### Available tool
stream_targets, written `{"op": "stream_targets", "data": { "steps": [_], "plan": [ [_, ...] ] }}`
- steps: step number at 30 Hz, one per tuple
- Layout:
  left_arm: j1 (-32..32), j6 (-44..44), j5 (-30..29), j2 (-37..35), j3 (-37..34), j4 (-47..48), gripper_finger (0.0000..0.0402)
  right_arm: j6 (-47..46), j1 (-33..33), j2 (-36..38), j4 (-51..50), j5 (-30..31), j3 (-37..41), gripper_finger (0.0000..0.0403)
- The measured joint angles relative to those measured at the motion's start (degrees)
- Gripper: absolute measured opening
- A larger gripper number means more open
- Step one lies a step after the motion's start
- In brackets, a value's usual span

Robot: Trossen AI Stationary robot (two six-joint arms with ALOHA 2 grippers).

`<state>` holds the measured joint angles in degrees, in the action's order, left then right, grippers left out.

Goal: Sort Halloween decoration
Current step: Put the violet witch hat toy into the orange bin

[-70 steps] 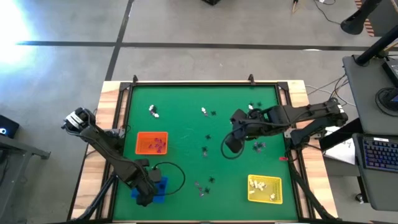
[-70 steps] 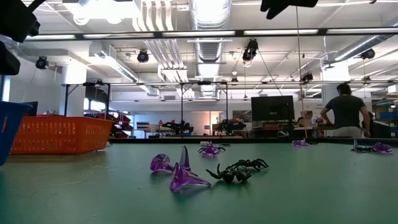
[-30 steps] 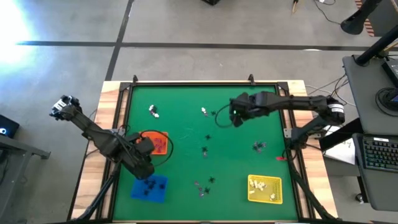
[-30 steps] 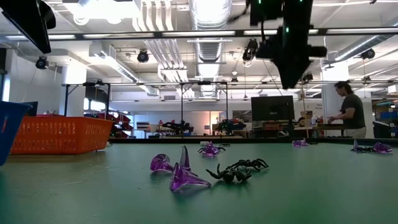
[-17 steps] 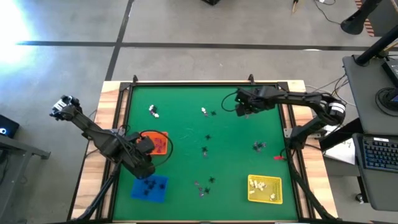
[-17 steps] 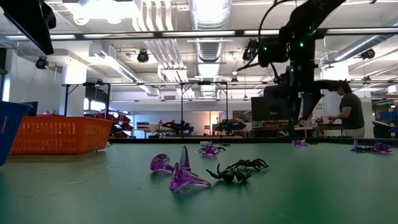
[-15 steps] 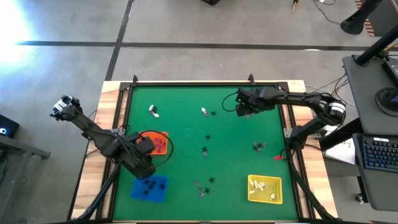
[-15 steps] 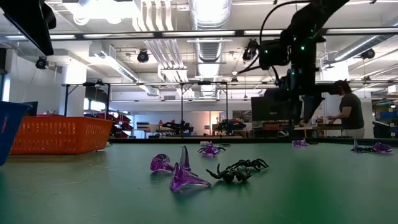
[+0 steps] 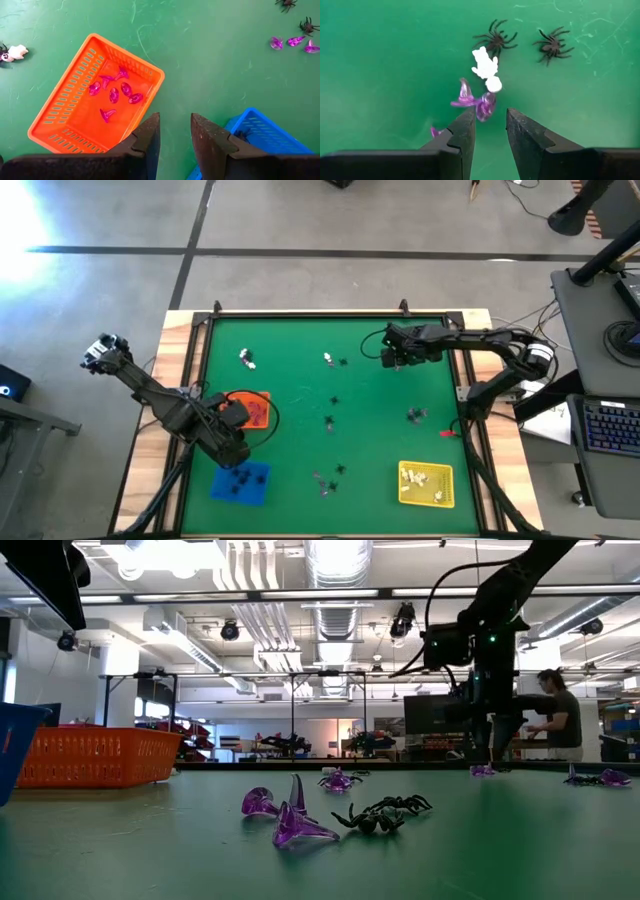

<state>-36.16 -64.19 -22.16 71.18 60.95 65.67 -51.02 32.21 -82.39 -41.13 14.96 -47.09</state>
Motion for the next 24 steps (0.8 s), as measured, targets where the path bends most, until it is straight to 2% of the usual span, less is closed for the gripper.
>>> {"op": "stream_targets", "data": {
  "steps": [13, 24],
  "plan": [
    [0.0, 0.0, 0.1, 0.0, 0.0, 0.0, 0.0091, 1.5, 1.0, -6.7, 1.7, 0.5, -0.2, 0.0063],
    [0.0, 0.0, 0.2, 0.0, 0.0, 0.1, 0.0091, 3.6, 1.5, -5.8, 1.6, 1.6, -0.1, 0.0035]
  ]
}}
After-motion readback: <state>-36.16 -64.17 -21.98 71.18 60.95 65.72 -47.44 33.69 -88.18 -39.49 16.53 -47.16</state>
